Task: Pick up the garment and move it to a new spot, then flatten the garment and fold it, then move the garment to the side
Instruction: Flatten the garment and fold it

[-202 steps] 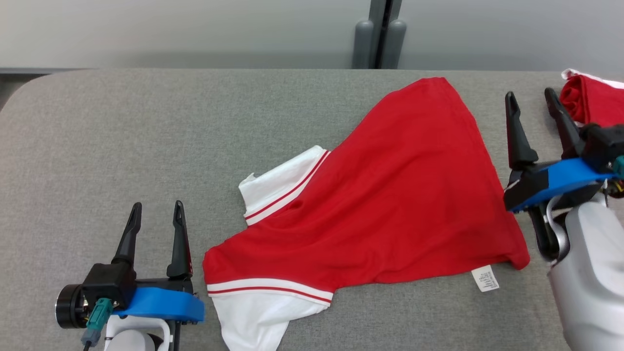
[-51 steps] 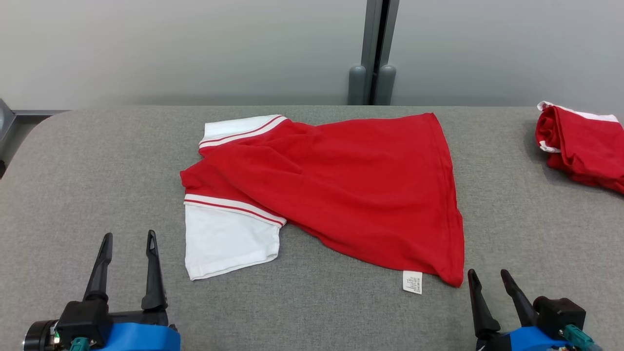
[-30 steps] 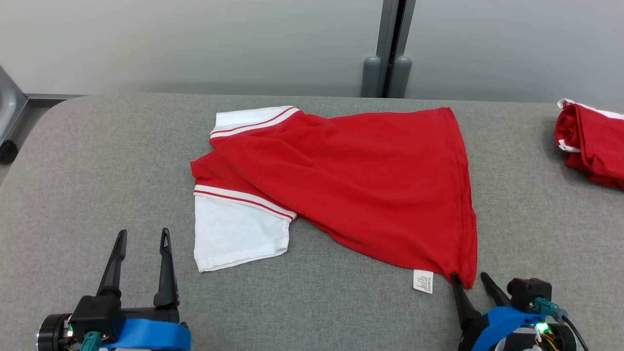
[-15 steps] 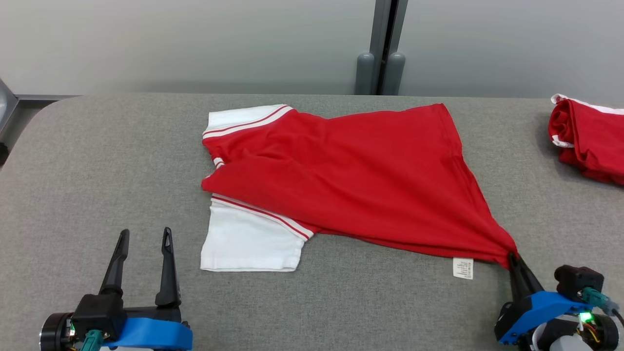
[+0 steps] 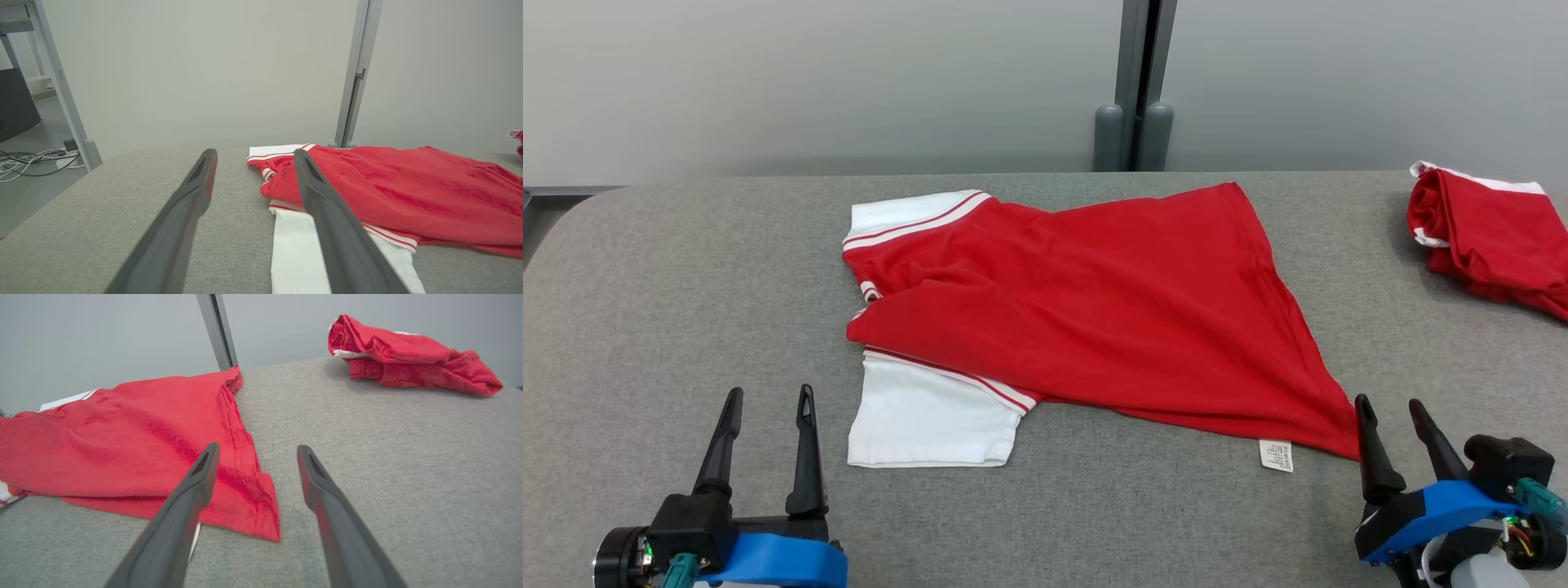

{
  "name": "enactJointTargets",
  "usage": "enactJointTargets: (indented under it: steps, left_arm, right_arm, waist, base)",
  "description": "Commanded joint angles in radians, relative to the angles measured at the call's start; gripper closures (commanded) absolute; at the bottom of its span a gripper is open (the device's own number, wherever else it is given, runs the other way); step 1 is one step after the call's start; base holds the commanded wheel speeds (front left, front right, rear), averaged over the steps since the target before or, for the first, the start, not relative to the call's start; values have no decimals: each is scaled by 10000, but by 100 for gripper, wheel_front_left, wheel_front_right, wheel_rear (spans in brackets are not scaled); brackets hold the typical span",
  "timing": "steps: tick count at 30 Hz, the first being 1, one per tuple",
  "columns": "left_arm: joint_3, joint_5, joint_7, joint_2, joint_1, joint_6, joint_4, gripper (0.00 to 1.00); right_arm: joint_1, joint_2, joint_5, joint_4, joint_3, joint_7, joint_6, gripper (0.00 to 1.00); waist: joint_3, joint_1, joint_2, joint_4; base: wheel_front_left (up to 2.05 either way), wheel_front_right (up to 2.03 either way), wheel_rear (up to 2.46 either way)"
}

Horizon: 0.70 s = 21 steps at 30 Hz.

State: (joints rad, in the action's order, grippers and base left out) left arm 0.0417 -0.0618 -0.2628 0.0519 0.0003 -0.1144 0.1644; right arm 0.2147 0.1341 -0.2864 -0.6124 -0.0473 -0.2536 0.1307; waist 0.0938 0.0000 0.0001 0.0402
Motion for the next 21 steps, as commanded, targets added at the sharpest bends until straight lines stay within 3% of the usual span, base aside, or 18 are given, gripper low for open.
enactJointTargets:
  steps: [1, 13, 21]
  left_arm:
    - [5, -18, -24, -17, 16, -12, 26, 0]
    - [-20, 157, -24, -18, 123, 32, 82, 0]
    - [-65, 380, -24, -3, 259, 76, 236, 0]
  right_arm:
    - [-147, 58, 31, 243, -34, -81, 2, 0]
    - [-1802, -515, 659, 4175, -34, -120, 2, 0]
    - [-2709, -771, 1187, 5099, 444, -117, 2, 0]
  waist:
    - [-38, 0, -1, -41]
    - [-316, 0, -1, -184]
    - [-510, 0, -1, -171]
  base:
    - [0, 0, 0]
    - [0, 0, 0]
    - [0, 0, 0]
